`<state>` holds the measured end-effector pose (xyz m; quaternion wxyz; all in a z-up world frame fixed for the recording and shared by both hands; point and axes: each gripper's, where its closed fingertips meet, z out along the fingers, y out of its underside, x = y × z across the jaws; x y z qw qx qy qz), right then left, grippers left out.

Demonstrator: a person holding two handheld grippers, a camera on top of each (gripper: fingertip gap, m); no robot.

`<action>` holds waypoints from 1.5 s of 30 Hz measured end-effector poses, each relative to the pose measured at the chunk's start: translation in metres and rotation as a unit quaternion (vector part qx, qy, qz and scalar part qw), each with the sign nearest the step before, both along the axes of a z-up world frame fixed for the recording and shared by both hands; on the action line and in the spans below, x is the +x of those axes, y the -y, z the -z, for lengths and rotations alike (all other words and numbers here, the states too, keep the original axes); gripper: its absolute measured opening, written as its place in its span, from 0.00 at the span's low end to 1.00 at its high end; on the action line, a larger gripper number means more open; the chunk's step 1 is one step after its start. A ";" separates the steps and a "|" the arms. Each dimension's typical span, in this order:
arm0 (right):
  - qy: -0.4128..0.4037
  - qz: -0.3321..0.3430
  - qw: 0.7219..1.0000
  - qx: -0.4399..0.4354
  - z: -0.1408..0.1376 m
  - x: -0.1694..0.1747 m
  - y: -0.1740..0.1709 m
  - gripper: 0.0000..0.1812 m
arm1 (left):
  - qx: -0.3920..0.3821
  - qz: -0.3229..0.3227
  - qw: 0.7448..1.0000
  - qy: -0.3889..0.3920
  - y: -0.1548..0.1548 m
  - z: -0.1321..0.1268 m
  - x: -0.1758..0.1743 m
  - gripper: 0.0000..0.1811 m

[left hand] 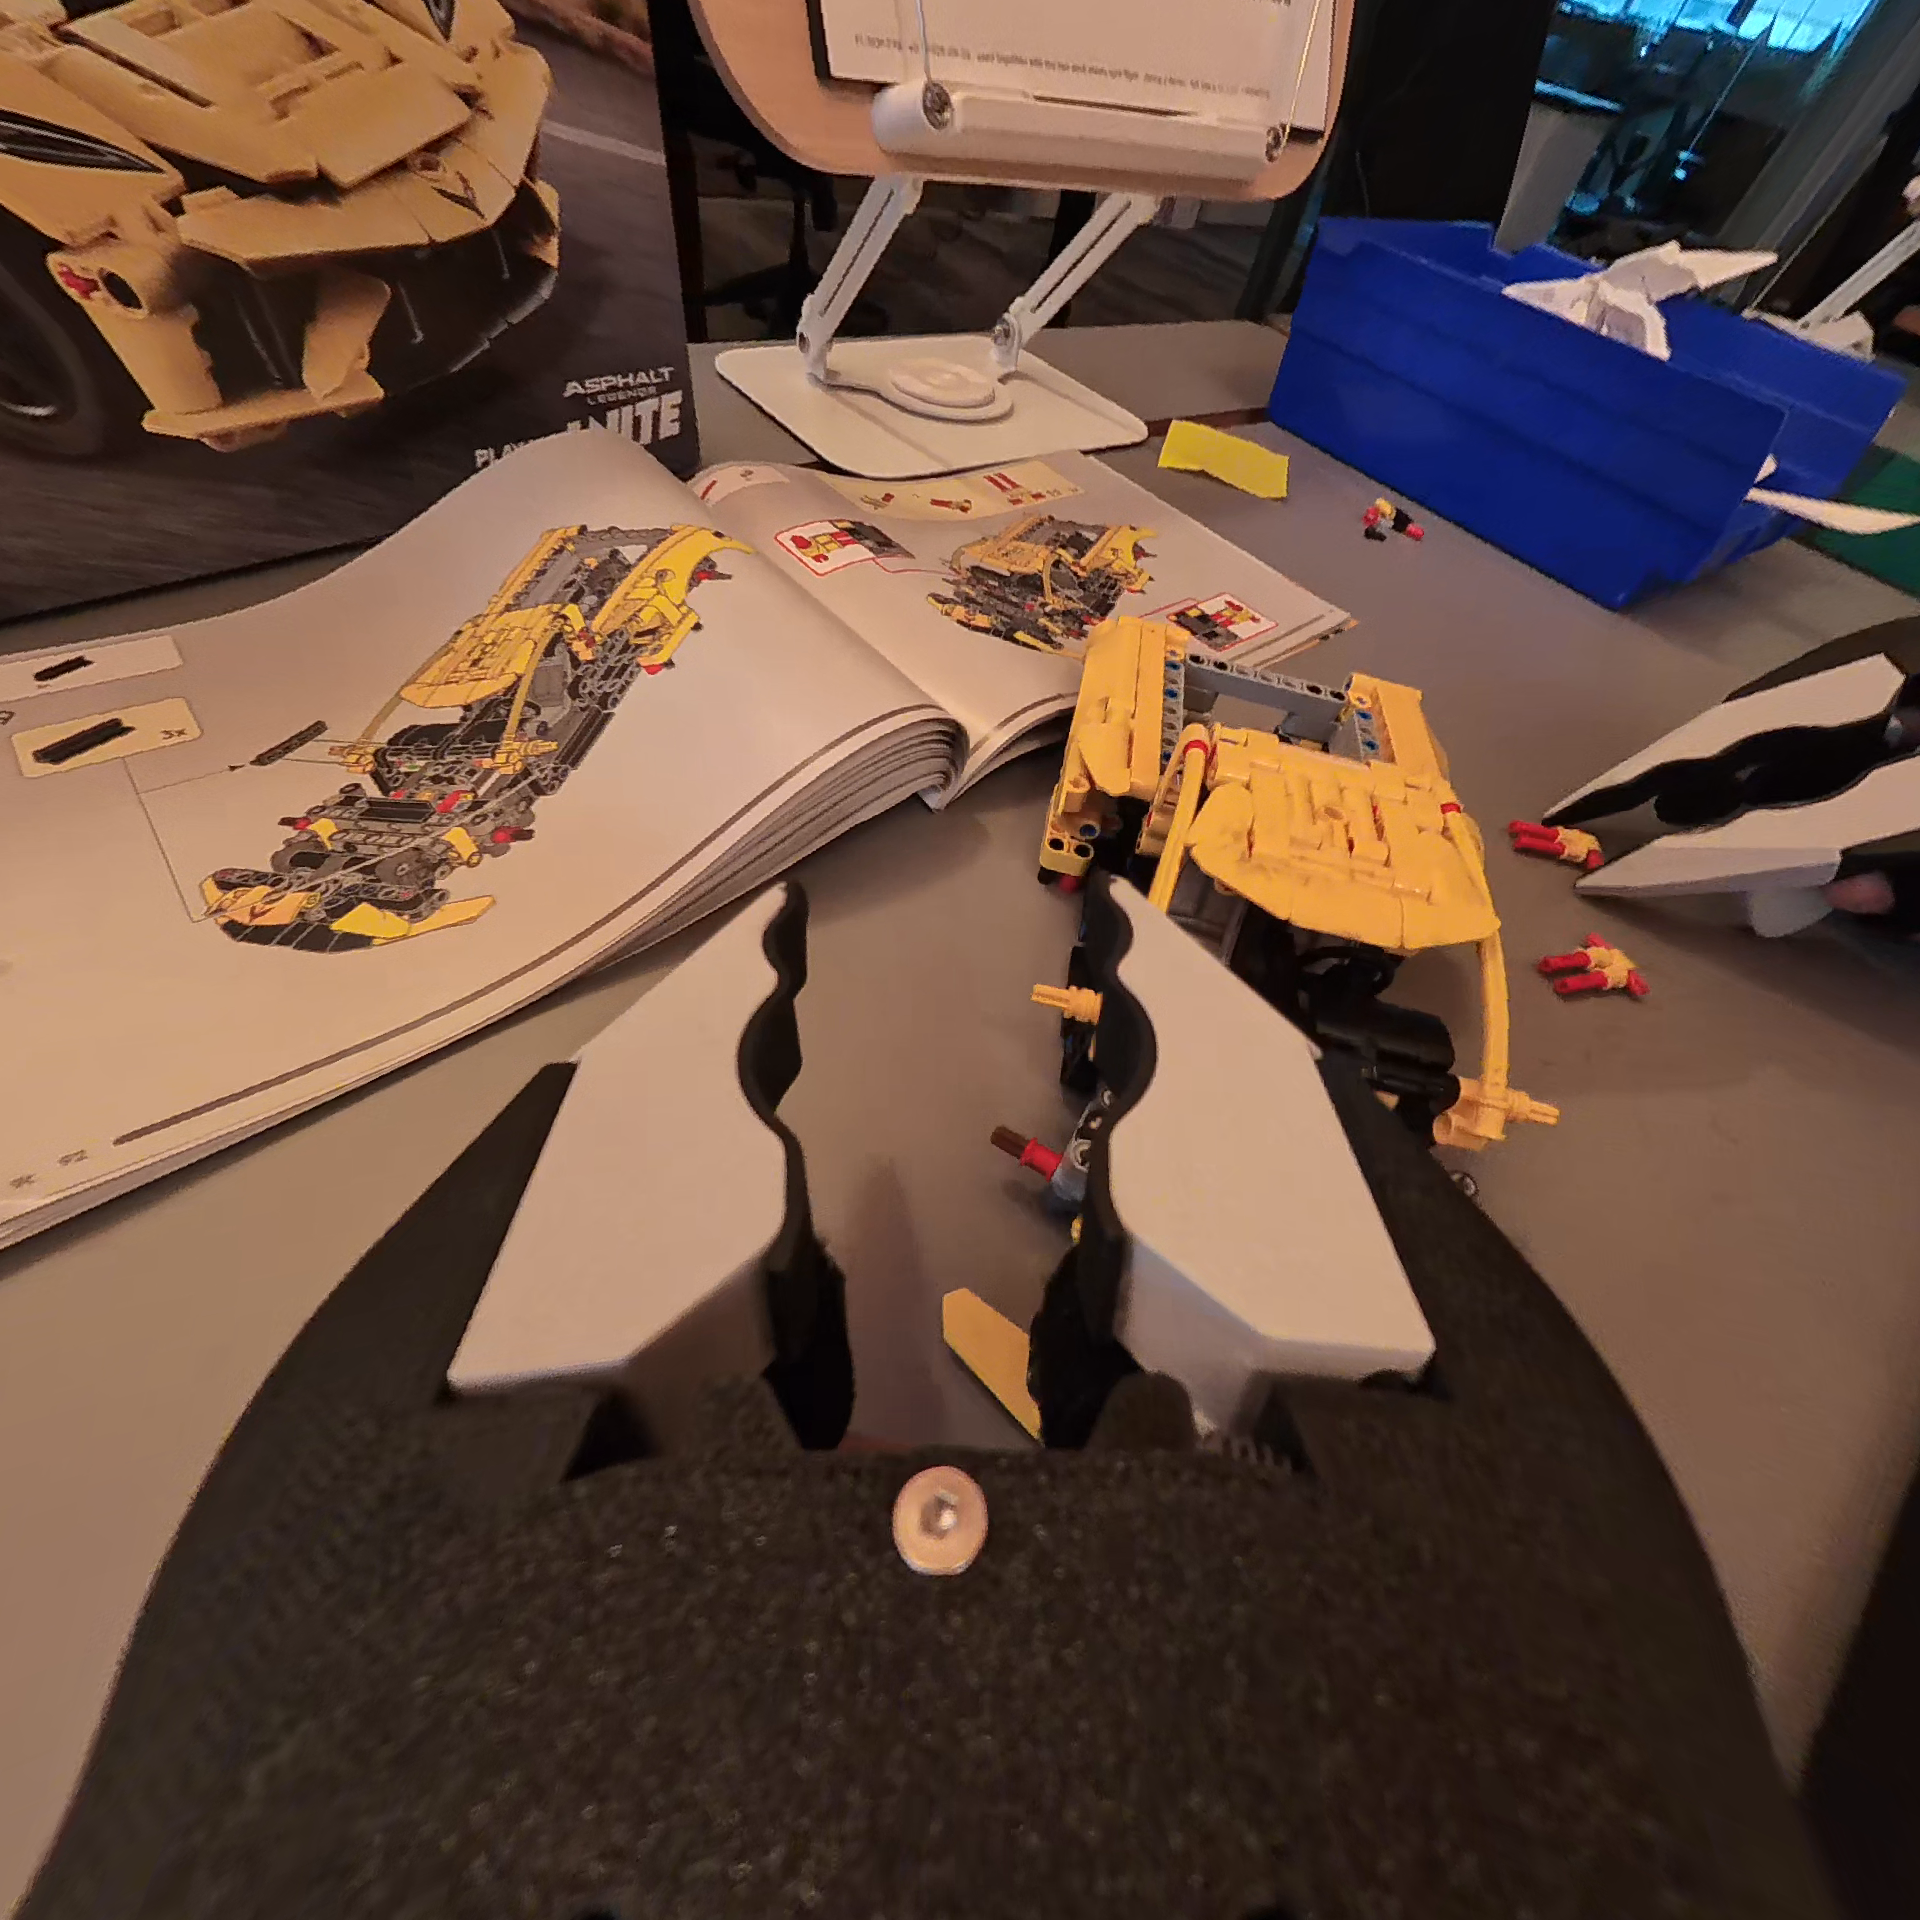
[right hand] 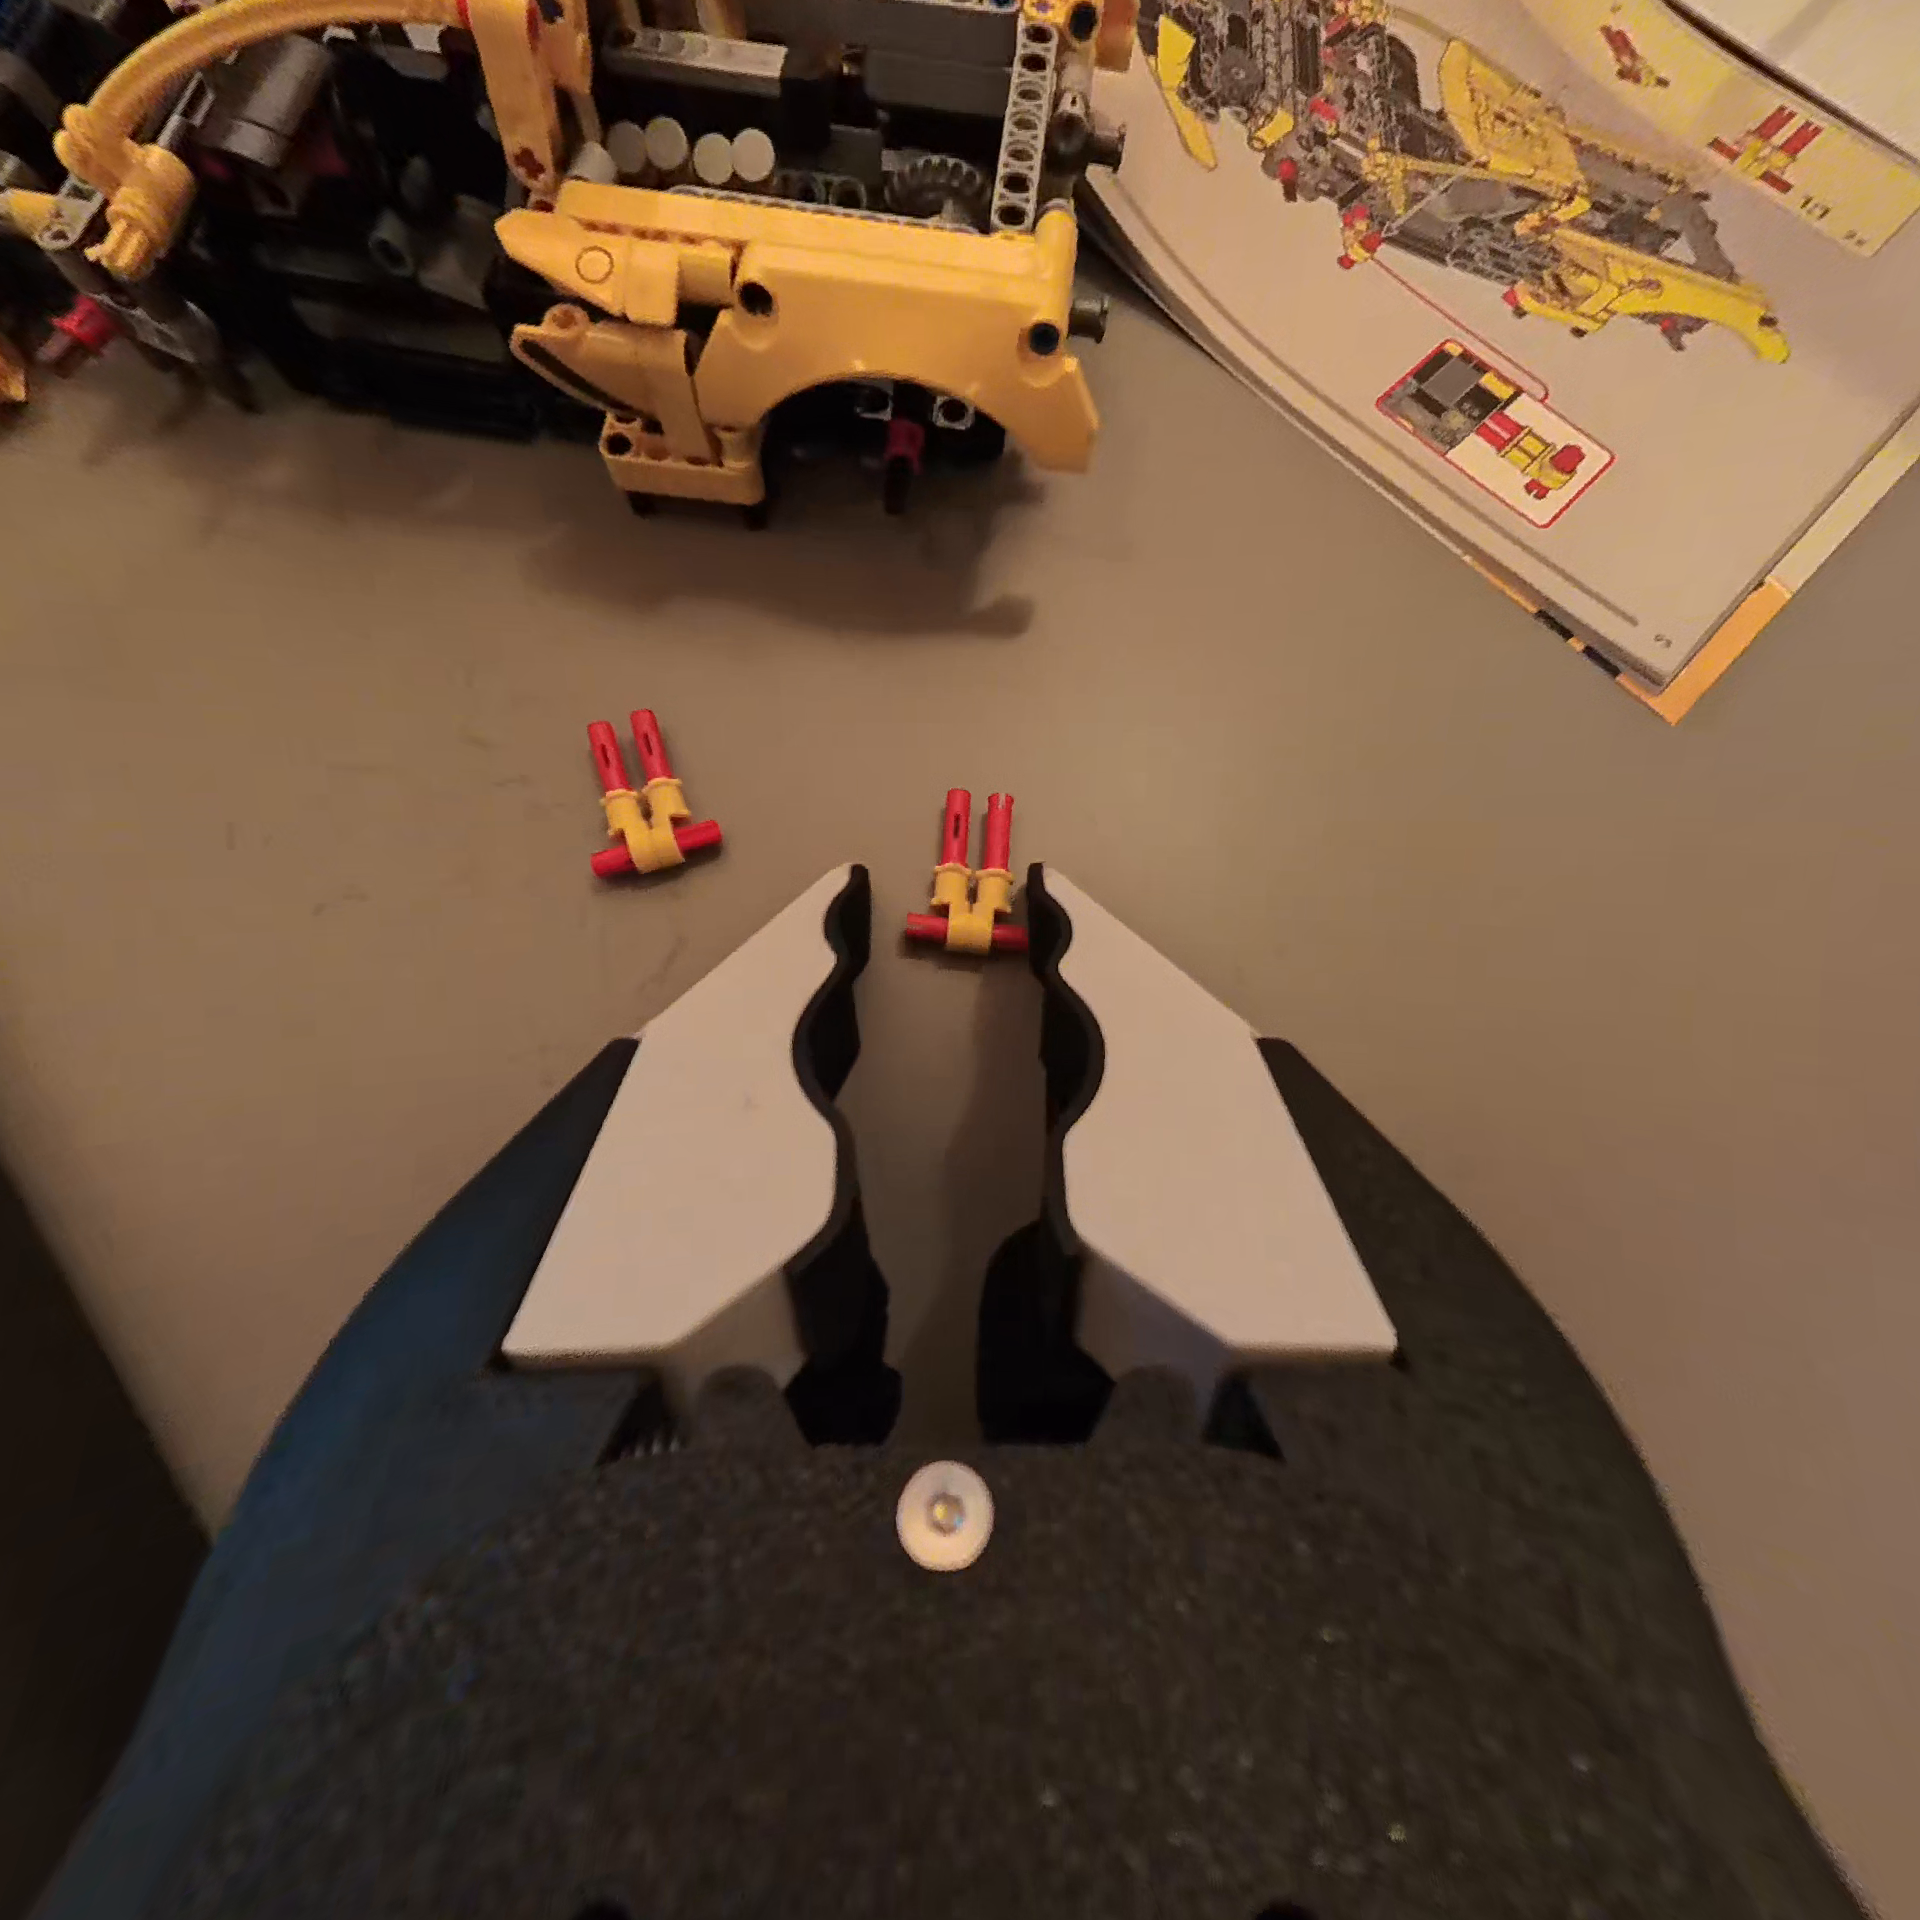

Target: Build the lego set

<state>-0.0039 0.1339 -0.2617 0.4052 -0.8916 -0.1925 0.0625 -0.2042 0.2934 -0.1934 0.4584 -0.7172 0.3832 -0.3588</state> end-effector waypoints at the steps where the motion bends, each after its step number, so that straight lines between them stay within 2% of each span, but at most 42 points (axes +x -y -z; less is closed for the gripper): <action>1: -0.004 0.005 1.000 -0.002 0.000 0.001 -0.001 0.14 | 0.003 0.002 1.000 -0.005 0.001 0.001 0.001 0.30; 4: 0.009 0.008 1.000 0.003 0.000 0.003 -0.001 0.07 | 0.008 0.005 1.000 -0.014 0.003 0.004 0.003 0.30; 7: 0.043 0.004 0.999 0.011 -0.001 0.004 -0.001 0.07 | 0.010 0.007 1.000 -0.017 0.003 0.004 0.003 0.30; 12: 0.166 -0.019 0.980 0.112 -0.030 0.003 -0.007 0.07 | -0.012 0.038 0.999 0.022 0.015 -0.007 0.008 0.30; 14: 0.234 -0.039 0.955 0.178 -0.048 -0.004 -0.009 0.07 | -0.028 0.106 0.991 0.076 0.040 -0.026 0.018 0.30; 16: 0.296 -0.065 0.923 0.238 -0.065 -0.020 -0.008 0.07 | -0.056 0.228 0.956 0.177 0.088 -0.064 0.026 0.28; 17: 0.321 -0.077 0.906 0.266 -0.074 -0.031 -0.007 0.07 | -0.081 0.263 0.940 0.203 0.103 -0.072 0.029 0.26; 20: 0.369 -0.119 0.856 0.343 -0.096 -0.073 -0.002 0.07 | -0.140 0.305 0.928 0.163 0.127 -0.057 0.046 0.26; 23: 0.389 -0.140 0.830 0.375 -0.103 -0.100 -0.002 0.07 | -0.146 0.319 0.927 0.129 0.138 -0.044 0.059 0.26; 28: 0.375 -0.164 0.823 0.394 -0.106 -0.130 -0.001 0.07 | -0.156 0.353 0.916 0.108 0.155 -0.037 0.062 0.20; 30: 0.369 -0.174 0.825 0.390 -0.103 -0.139 -0.001 0.07 | -0.152 0.365 0.912 0.107 0.161 -0.036 0.059 0.12; 37: 0.355 -0.193 0.823 0.399 -0.102 -0.148 0.001 0.07 | -0.155 0.390 0.902 0.103 0.171 -0.035 0.054 0.02; 41: 0.335 -0.188 0.830 0.405 -0.104 -0.148 0.003 0.07 | -0.154 0.394 0.900 0.108 0.173 -0.036 0.054 0.02; 43: 0.291 -0.165 0.835 0.436 -0.111 -0.150 0.006 0.07 | -0.148 0.398 0.897 0.119 0.174 -0.041 0.053 0.02; 45: 0.243 -0.165 0.848 0.441 -0.115 -0.153 0.009 0.14 | -0.139 0.391 0.902 0.119 0.170 -0.041 0.054 0.02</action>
